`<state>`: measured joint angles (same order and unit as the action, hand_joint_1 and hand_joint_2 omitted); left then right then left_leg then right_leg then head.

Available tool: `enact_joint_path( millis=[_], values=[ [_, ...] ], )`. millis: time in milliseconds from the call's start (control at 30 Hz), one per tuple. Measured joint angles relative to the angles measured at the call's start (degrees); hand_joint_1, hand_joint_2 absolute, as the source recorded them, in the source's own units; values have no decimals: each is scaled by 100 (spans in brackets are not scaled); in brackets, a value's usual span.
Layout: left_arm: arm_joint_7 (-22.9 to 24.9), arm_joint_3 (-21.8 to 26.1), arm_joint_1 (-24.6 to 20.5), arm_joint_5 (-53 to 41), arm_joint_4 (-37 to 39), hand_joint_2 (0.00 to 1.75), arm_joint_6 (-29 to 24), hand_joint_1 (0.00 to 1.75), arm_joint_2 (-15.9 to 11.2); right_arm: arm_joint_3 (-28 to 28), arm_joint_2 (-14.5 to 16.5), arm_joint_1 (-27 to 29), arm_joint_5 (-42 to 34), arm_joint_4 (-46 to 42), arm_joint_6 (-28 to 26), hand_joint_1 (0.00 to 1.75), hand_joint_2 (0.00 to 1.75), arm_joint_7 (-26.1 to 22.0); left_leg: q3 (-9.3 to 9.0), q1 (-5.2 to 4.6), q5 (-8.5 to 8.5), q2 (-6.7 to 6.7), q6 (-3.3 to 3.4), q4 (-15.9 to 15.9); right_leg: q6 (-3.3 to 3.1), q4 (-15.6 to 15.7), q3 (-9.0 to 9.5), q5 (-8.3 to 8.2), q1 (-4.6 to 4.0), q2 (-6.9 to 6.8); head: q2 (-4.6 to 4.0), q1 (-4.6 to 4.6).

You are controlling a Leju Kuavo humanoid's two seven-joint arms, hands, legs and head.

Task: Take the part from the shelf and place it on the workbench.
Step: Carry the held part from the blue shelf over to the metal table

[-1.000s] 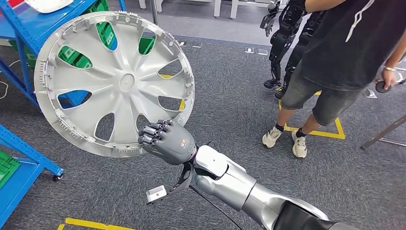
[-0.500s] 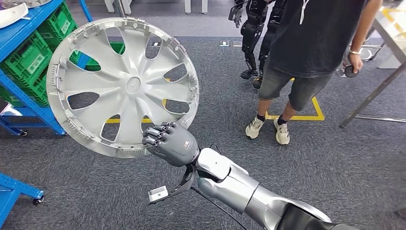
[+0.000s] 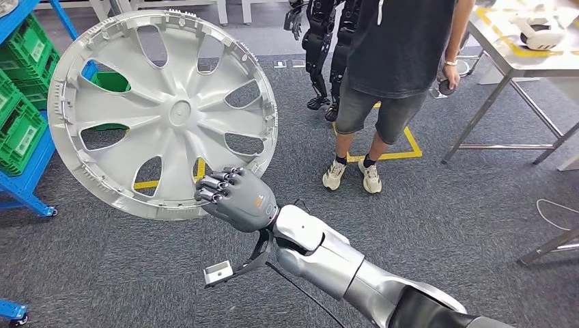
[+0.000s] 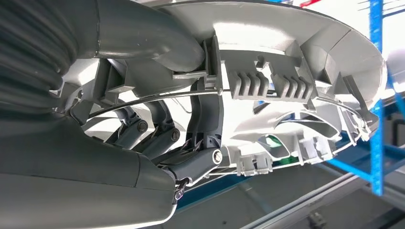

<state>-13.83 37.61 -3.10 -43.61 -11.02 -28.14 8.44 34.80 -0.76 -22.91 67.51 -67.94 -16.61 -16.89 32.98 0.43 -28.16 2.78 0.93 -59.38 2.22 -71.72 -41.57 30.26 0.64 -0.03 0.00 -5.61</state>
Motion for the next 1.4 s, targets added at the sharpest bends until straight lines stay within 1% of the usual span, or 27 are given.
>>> enact_joint_path(
  millis=[67, 100, 133, 200, 267, 333, 400, 433, 467, 500, 533, 600, 667, 733, 800, 867, 933, 967, 1000, 1033, 1100, 1133, 1167, 1233, 1300, 1367, 1400],
  values=[
    [1, 1, -12, 13, 0, 175, 15, 0, -1, 0, 27, -82, -16, 30, 6, 175, 175, 20, -5, -16, -19, 95, -31, -17, -43, 814, 444, -288, -22, -176, 0, 2],
    [3, 3, -14, 14, -1, 175, 22, 0, -3, 0, 46, -117, -23, 40, 7, 175, 175, 31, -4, -28, -30, 134, -58, -24, -76, 1089, 582, -359, -38, -238, -1, 3],
    [5, 7, -14, 16, -1, 175, 25, 0, -6, 0, 62, -142, -28, 49, 7, 175, 175, 36, -6, -41, -38, 170, -88, -27, -107, 1218, 636, -375, -54, -266, -1, 5],
    [6, 17, -16, 17, -2, 175, 27, 0, -10, -1, 78, -167, -33, 64, 6, 175, 175, 35, -25, -42, -44, 246, -153, -13, -173, 1244, 618, -386, -72, -169, -1, 4],
    [7, 24, -24, 18, -4, 175, 28, 0, -10, -2, 84, -179, -32, 74, 7, 175, 175, 28, -14, -17, -108, 173, -224, -65, -238, 1283, 630, -415, -50, -77, 0, 9],
    [17, 32, -25, 20, -4, 175, 41, 0, -11, -1, 111, -199, -33, 90, 8, 175, 175, 35, 184, 2, -378, -72, -275, -497, -290, 1310, 647, -438, -14, 8, 0, 33],
    [34, 39, -7, 21, 1, 175, 66, 0, -11, 1, 142, -210, -35, 118, 7, 175, 175, 43, 529, 5, -690, -219, -294, -1214, -310, 1309, 644, -440, -11, 117, 0, 51],
    [40, 41, 6, 20, 4, 175, 84, 0, -11, 2, 149, -208, -34, 133, 7, 175, 175, 44, 650, 5, -729, -236, -296, -1444, -312, 1305, 644, -438, -12, 180, 0, 51],
    [44, 43, 15, 10, 7, 175, 100, 0, -11, 4, 152, -204, -33, 147, 9, 175, 175, 52, 684, 7, -655, -245, -293, -1477, -311, 1299, 644, -437, -12, 248, 0, 53],
    [44, 45, 18, -5, 8, 175, 115, 0, -11, 6, 152, -200, -31, 157, 12, 175, 175, 63, 620, 9, -486, -261, -287, -1301, -306, 1290, 644, -435, -10, 315, 0, 54],
    [43, 46, 16, -24, 8, 175, 125, 0, -11, 8, 153, -198, -26, 163, 14, 175, 175, 84, 476, 15, -264, -309, -277, -964, -296, 1277, 644, -429, -7, 381, 0, 56],
    [38, 47, 5, -61, 8, 175, 132, 0, -14, 8, 155, -203, -9, 165, 16, 175, 175, 133, 189, 36, -15, -530, -249, -323, -246, 1241, 616, -419, -8, 497, 0, 60],
    [21, 49, 2, -72, 7, 175, 137, 0, -16, 7, 159, -208, 34, 165, 16, 175, 175, 166, 83, 33, -16, -657, -206, -94, -165, 1230, 566, -441, 8, 605, 0, 58],
    [-18, 64, -2, -43, 2, 175, 145, 0, -24, 8, 163, -203, 105, 165, 17, 175, 175, 184, 66, 22, 8, -558, -130, -51, -88, 1249, 528, -465, 35, 673, 0, 56],
    [-61, 84, -13, 2, -5, 175, 166, 0, -33, 14, 176, -212, 175, 165, 17, 175, 175, 218, 49, 25, 41, -442, -45, -3, -43, 1049, 415, -349, 40, 451, 0, 49],
    [-79, 93, -11, 22, -9, 175, 187, 0, -36, 31, 211, -232, 220, 165, 17, 175, 175, 250, 43, 18, 48, -320, 4, 16, -14, 415, 111, -47, 41, 140, 0, 41],
    [-66, 102, 0, 25, -9, 175, 198, 0, -37, 51, 243, -234, 251, 166, 16, 175, 175, 270, 42, 5, 36, -182, 25, 13, 9, -224, -201, 171, 39, 56, 0, 42],
    [-47, 108, 0, 26, -9, 175, 203, 0, -36, 58, 250, -231, 270, 166, 18, 175, 175, 280, 39, -3, 31, -116, 29, 12, 8, -302, -238, 148, 33, 48, 0, 41],
    [-22, 116, -4, 28, -9, 175, 206, 0, -33, 64, 255, -230, 285, 167, 21, 175, 175, 294, 33, -12, 25, -56, 30, 12, -4, -149, -157, 31, 23, 37, 0, 41],
    [7, 125, -9, 34, -9, 175, 207, 0, -29, 69, 263, -230, 297, 167, 28, 175, 175, 312, 24, -21, 17, -1, 26, 11, -29, 198, 30, -143, 6, -4, 0, 41],
    [56, 141, -15, 48, -9, 175, 205, 0, -22, 78, 305, -246, 315, 166, 45, 175, 175, 347, 7, -52, -7, 99, -4, 6, -108, 959, 432, -383, -55, -208, 0, 43],
    [73, 149, -14, 54, -8, 175, 203, 0, -18, 80, 328, -258, 319, 165, 55, 175, 175, 356, 1, -66, -17, 147, -29, 3, -147, 1181, 549, -433, -86, -278, 0, 44],
    [84, 157, -14, 57, -8, 175, 202, 0, -14, 81, 349, -271, 321, 166, 61, 175, 175, 357, -4, -76, -23, 192, -58, 4, -181, 1265, 585, -434, -111, -301, 0, 46],
    [95, 172, -19, 59, -9, 175, 201, 0, -5, 83, 367, -284, 326, 166, 74, 175, 175, 358, -13, -73, -35, 280, -118, 12, -240, 1288, 586, -470, -111, -178, -1, 45],
    [93, 177, -27, 63, -15, 175, 204, 0, -1, 83, 388, -294, 328, 168, 92, 175, 175, 358, 33, -51, -157, 141, -181, -134, -304, 1340, 611, -506, -74, -75, -1, 54],
    [87, 180, -23, 76, -17, 175, 218, 0, -2, 83, 428, -306, 325, 181, 108, 175, 175, 361, 275, -25, -471, -131, -231, -696, -344, 1365, 627, -523, -45, 18, 0, 67],
    [84, 182, -17, 86, -16, 175, 227, 0, -2, 83, 447, -309, 325, 193, 112, 175, 175, 362, 455, -19, -639, -207, -249, -1075, -354, 1365, 625, -524, -40, 71, 0, 70]
  ],
)
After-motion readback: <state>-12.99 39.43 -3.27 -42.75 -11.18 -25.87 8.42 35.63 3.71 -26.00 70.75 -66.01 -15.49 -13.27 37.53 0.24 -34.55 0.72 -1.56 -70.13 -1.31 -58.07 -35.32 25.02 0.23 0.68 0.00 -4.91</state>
